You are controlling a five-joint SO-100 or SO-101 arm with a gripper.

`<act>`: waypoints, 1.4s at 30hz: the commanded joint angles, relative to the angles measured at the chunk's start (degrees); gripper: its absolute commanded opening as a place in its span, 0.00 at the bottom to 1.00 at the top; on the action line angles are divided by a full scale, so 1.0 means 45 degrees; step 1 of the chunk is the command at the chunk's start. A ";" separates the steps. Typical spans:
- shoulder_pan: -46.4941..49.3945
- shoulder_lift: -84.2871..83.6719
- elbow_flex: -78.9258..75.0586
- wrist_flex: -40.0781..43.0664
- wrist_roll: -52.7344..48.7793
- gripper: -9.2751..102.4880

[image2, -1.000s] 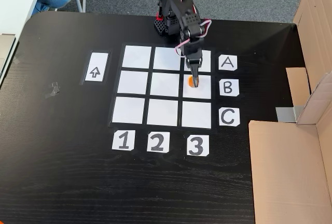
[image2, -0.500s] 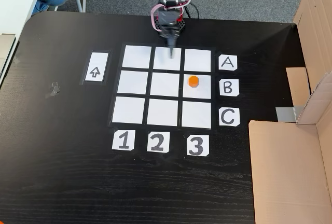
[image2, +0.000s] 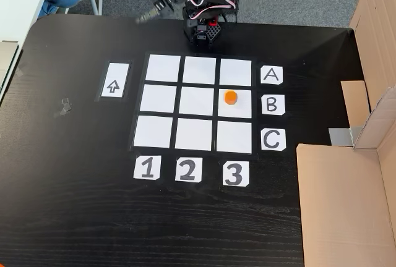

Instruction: Pick up the round, orange token and place it in the grid on square B3.

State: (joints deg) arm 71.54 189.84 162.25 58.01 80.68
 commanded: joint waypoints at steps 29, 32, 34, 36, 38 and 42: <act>0.4023 0.0215 0.1855 -0.0527 -0.0098 0.07; 0.3945 0.0215 0.1855 -0.0527 -0.0156 0.07; 0.3984 0.0215 0.1855 -0.0527 -0.0137 0.07; 0.3965 0.0215 0.1855 -0.0527 -0.0156 0.07; 0.3926 0.0215 0.1836 -0.0527 -0.0156 0.07; 0.3926 0.0215 0.1836 -0.0527 -0.0156 0.07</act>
State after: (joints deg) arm 89.74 190.63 170.95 56.43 79.80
